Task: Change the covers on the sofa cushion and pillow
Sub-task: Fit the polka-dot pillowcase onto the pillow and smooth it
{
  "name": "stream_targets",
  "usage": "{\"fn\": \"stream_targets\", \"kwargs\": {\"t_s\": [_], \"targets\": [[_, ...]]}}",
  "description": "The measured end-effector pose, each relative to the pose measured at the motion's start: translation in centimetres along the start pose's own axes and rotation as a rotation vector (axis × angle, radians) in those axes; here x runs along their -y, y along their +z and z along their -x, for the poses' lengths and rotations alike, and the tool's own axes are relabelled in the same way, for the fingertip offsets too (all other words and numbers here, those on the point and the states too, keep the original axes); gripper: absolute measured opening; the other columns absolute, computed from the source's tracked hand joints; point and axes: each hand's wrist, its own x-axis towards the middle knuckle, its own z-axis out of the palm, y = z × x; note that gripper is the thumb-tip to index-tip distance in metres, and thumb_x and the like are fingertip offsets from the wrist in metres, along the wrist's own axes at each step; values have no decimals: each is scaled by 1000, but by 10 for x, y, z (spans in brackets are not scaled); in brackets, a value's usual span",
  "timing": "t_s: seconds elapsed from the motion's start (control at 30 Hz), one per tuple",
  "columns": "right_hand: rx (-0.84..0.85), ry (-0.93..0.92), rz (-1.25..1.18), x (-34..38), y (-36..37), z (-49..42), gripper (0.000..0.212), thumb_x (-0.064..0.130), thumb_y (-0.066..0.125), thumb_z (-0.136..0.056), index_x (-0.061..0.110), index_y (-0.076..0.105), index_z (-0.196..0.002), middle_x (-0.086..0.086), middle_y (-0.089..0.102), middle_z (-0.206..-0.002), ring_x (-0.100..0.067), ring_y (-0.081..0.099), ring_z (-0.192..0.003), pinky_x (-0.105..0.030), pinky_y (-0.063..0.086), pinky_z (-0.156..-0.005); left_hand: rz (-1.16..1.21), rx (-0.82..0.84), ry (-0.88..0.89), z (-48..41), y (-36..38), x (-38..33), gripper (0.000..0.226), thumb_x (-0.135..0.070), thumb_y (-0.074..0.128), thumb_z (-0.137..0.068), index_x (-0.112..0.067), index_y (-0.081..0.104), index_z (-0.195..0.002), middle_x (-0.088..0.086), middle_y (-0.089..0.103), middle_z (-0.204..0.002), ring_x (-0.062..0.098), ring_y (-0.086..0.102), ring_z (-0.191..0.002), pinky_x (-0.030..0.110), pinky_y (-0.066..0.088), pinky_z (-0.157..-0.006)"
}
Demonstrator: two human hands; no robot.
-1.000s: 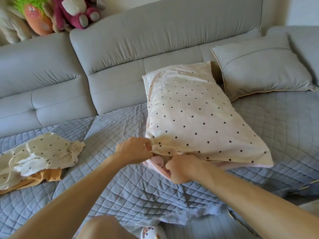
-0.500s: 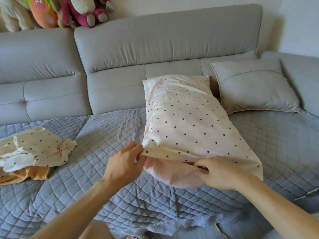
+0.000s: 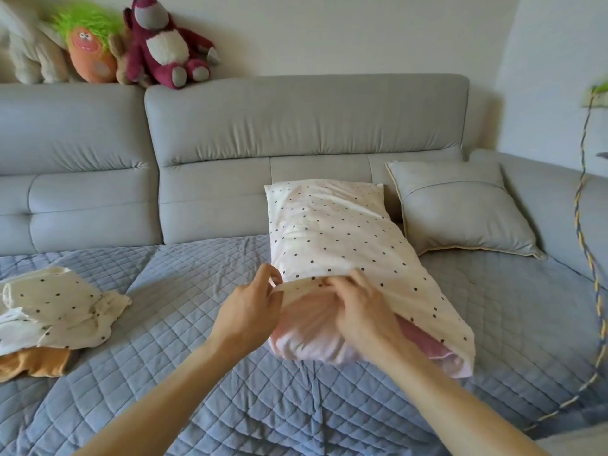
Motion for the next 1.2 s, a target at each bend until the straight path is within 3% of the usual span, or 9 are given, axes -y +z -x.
{"fn": "stream_targets", "kwargs": {"t_s": [0.13, 0.23, 0.47, 0.6, 0.7, 0.8, 0.93, 1.07, 1.2], "targets": [[-163, -6, 280, -36, -11, -3, 26, 9, 69, -85, 22, 52, -101, 2, 59, -83, -24, 59, -52, -30, 39, -38, 86, -80, 76, 10, -7, 6, 12, -23, 44, -102, -33, 43, -106, -2, 66, -66, 14, 60, -52, 38, 51, -50], [5, 144, 280, -42, -13, 12, 9, 31, 53, -96, 26, 46, -93, 6, 64, -81, -22, 63, -69, -33, 37, -51, -36, -14, 205, 34, 5, 21, 10, -28, 41, -103, -37, 38, -106, -7, 60, -61, 9, 52, -45, 26, 42, -41], [430, 32, 200, -63, -25, 49, 11, 39, 53, -90, 30, 53, -83, 13, 57, -77, -5, 49, -68, -25, 42, -61, -577, 441, 198, 68, 15, 62, 13, -33, 39, -102, -35, 30, -110, -12, 47, -77, 13, 46, -62, 21, 31, -47], [702, 73, 78, -80, -25, 70, 29, 42, 60, -78, 22, 42, -69, 11, 47, -84, -6, 46, -76, -22, 35, -64, -478, 120, 378, 54, 29, 47, 41, -30, 72, -73, -28, 45, -104, -10, 55, -97, 16, 63, -77, 28, 49, -56], [705, 90, 58, -82, -28, 77, 16, 48, 58, -77, 34, 58, -85, 15, 55, -109, -9, 55, -103, -29, 46, -87, -460, 107, 597, 40, 50, -1, 64, -36, 67, -62, -27, 52, -123, -2, 52, -127, 20, 56, -109, 38, 52, -84], [661, 85, 207, -84, -32, 79, 38, 46, 47, -84, 36, 58, -120, 9, 61, -121, -18, 58, -110, -38, 51, -85, -495, 149, 756, 25, 85, -45, 70, -49, 63, -68, -32, 48, -134, -2, 47, -139, 19, 47, -124, 39, 45, -98], [608, 164, 113, -114, -44, 84, 24, 44, 48, -87, 33, 62, -104, 9, 67, -109, -15, 61, -98, -31, 50, -76, -536, 52, 820, -2, 124, -83, 48, -56, 58, -75, -22, 64, -108, 0, 63, -104, 21, 60, -91, 35, 51, -71], [458, 307, 419, -156, -72, 111, 49, 38, 48, -91, 45, 38, -138, 16, 43, -144, -23, 57, -119, -38, 48, -84, -471, -88, 883, -22, 131, -106, 59, -74, 45, -87, -18, 60, -72, -1, 53, -64, 23, 48, -54, 30, 38, -48], [378, 323, 568, -167, -78, 125, 55, 36, 48, -94, 39, 27, -145, 12, 29, -149, -31, 62, -111, -38, 42, -75, -452, -51, 924, -19, 143, -127, 31, -41, 68, -81, -19, 59, -100, 1, 60, -84, 25, 55, -65, 35, 45, -54]]}}
